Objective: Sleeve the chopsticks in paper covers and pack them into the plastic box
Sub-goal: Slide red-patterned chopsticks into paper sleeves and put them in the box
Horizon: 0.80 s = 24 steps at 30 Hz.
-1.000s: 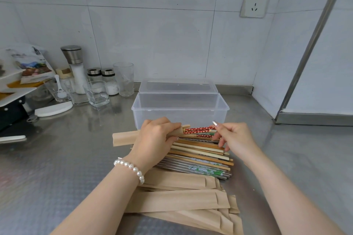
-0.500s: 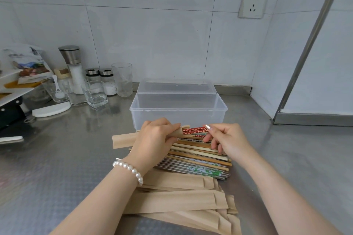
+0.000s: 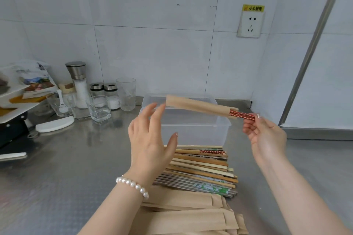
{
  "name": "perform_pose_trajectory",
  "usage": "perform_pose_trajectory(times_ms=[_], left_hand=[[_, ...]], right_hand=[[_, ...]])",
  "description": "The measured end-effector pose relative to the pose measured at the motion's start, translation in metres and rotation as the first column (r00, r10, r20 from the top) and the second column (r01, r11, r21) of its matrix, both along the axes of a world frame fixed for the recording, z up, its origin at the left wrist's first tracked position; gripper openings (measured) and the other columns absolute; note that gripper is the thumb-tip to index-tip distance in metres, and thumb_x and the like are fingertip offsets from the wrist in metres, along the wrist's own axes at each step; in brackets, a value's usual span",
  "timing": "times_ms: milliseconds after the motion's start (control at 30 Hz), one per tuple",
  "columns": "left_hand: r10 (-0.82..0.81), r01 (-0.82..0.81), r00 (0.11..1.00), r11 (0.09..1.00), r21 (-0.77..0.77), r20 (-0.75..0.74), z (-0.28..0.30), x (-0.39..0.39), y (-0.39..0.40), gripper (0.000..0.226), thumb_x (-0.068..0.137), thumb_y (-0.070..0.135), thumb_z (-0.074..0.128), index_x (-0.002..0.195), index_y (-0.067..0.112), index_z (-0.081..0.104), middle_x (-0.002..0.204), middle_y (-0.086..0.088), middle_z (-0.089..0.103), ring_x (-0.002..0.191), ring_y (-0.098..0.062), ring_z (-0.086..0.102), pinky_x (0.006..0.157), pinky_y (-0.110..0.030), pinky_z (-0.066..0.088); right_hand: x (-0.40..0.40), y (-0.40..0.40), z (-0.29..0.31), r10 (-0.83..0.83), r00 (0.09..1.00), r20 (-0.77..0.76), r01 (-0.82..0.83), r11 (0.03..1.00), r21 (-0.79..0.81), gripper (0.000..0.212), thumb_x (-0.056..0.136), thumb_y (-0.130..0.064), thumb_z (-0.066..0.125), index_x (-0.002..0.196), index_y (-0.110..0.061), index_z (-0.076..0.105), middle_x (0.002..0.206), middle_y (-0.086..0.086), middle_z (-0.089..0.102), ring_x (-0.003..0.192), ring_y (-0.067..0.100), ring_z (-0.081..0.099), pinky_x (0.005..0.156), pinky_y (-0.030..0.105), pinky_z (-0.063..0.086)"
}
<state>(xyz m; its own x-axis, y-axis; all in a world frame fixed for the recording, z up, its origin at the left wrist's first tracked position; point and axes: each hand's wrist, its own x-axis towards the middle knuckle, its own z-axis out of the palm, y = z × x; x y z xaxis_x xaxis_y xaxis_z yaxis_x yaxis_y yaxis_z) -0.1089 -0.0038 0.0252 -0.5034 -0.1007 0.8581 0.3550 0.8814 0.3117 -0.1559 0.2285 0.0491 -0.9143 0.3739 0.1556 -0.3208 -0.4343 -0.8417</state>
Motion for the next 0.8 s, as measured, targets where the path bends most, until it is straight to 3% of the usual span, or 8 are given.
perform_pose_trajectory(times_ms=[67, 167, 300, 400, 467, 533, 667, 800], left_hand=[[0.094, -0.081, 0.984, 0.993, -0.089, 0.150, -0.007, -0.004, -0.008, 0.067, 0.075, 0.049, 0.047, 0.134, 0.021, 0.032, 0.140, -0.006, 0.037, 0.128, -0.020, 0.029, 0.107, -0.043, 0.017], [0.174, -0.089, 0.913, 0.968, -0.235, 0.368, -0.019, -0.010, -0.011, 0.079, 0.074, 0.064, 0.028, 0.143, 0.028, 0.016, 0.153, -0.002, 0.017, 0.141, -0.022, 0.000, 0.109, -0.052, -0.004], [0.229, -0.080, 0.827, 0.952, -0.296, 0.513, -0.027, -0.014, -0.018, 0.086, 0.066, 0.073, 0.003, 0.143, 0.033, -0.005, 0.155, 0.003, -0.007, 0.139, -0.024, -0.021, 0.106, -0.056, -0.016], [0.253, -0.080, 0.806, 0.942, -0.325, 0.535, -0.024, -0.012, -0.018, 0.087, 0.068, 0.074, 0.005, 0.143, 0.030, -0.007, 0.155, 0.003, -0.008, 0.139, -0.025, -0.020, 0.106, -0.057, -0.014], [0.257, -0.071, 0.798, 0.939, -0.338, 0.546, -0.022, -0.012, -0.017, 0.083, 0.078, 0.072, 0.022, 0.143, 0.028, -0.006, 0.155, 0.004, -0.008, 0.140, -0.024, -0.019, 0.107, -0.058, -0.011], [0.252, -0.061, 0.793, 0.939, -0.338, 0.556, -0.022, -0.011, -0.016, 0.083, 0.082, 0.067, 0.033, 0.144, 0.027, -0.006, 0.155, 0.004, -0.008, 0.140, -0.023, -0.019, 0.108, -0.057, -0.010], [0.230, -0.052, 0.806, 0.945, -0.322, 0.545, -0.022, -0.010, -0.015, 0.083, 0.082, 0.064, 0.038, 0.144, 0.027, -0.004, 0.155, 0.004, -0.004, 0.140, -0.023, -0.017, 0.108, -0.057, -0.008], [0.223, -0.049, 0.808, 0.948, -0.314, 0.545, -0.022, -0.011, -0.014, 0.083, 0.083, 0.061, 0.041, 0.144, 0.027, -0.002, 0.155, 0.004, -0.002, 0.141, -0.022, -0.015, 0.109, -0.057, -0.007]], right_hand=[[-0.011, 0.000, 0.009, -0.028, 0.999, 0.020, 0.027, 0.996, 0.084, 0.023, 0.096, -0.006, 0.044, 0.081, -0.004, 0.061, 0.065, 0.008, 0.059, 0.055, 0.014, 0.054, 0.048, 0.017, 0.049], [-0.034, -0.011, 0.019, -0.050, 0.995, 0.082, 0.024, 0.957, 0.290, 0.019, 0.096, -0.005, 0.044, 0.088, 0.002, 0.060, 0.068, 0.013, 0.057, 0.052, 0.016, 0.052, 0.044, 0.017, 0.048], [-0.062, -0.044, 0.023, -0.023, 0.980, 0.196, -0.073, 0.881, 0.467, 0.019, 0.095, -0.006, 0.046, 0.087, 0.002, 0.062, 0.062, 0.011, 0.057, 0.034, 0.006, 0.050, 0.037, 0.016, 0.044], [-0.076, -0.065, 0.023, -0.060, 0.960, 0.274, -0.101, 0.837, 0.537, 0.021, 0.092, -0.011, 0.052, 0.073, -0.009, 0.061, 0.061, 0.004, 0.060, 0.032, 0.002, 0.050, 0.035, 0.015, 0.041], [-0.084, -0.074, 0.023, -0.122, 0.954, 0.275, -0.077, 0.784, 0.616, 0.026, 0.089, -0.011, 0.054, 0.064, -0.013, 0.061, 0.063, 0.004, 0.065, 0.050, 0.011, 0.060, 0.051, 0.024, 0.051], [-0.092, -0.077, 0.021, -0.208, 0.943, 0.261, -0.057, 0.671, 0.739, 0.026, 0.086, -0.012, 0.057, 0.062, -0.014, 0.064, 0.075, 0.010, 0.071, 0.074, 0.024, 0.066, 0.073, 0.035, 0.055], [-0.094, -0.079, 0.016, -0.346, 0.910, 0.230, -0.070, 0.417, 0.906, 0.017, 0.088, -0.019, 0.058, 0.090, -0.006, 0.068, 0.095, 0.013, 0.070, 0.088, 0.030, 0.064, 0.064, 0.027, 0.042], [-0.089, -0.083, 0.013, -0.377, 0.909, 0.176, -0.168, 0.054, 0.984, 0.015, 0.091, -0.019, 0.050, 0.095, -0.007, 0.058, 0.102, 0.012, 0.065, 0.098, 0.032, 0.060, 0.069, 0.032, 0.045]])
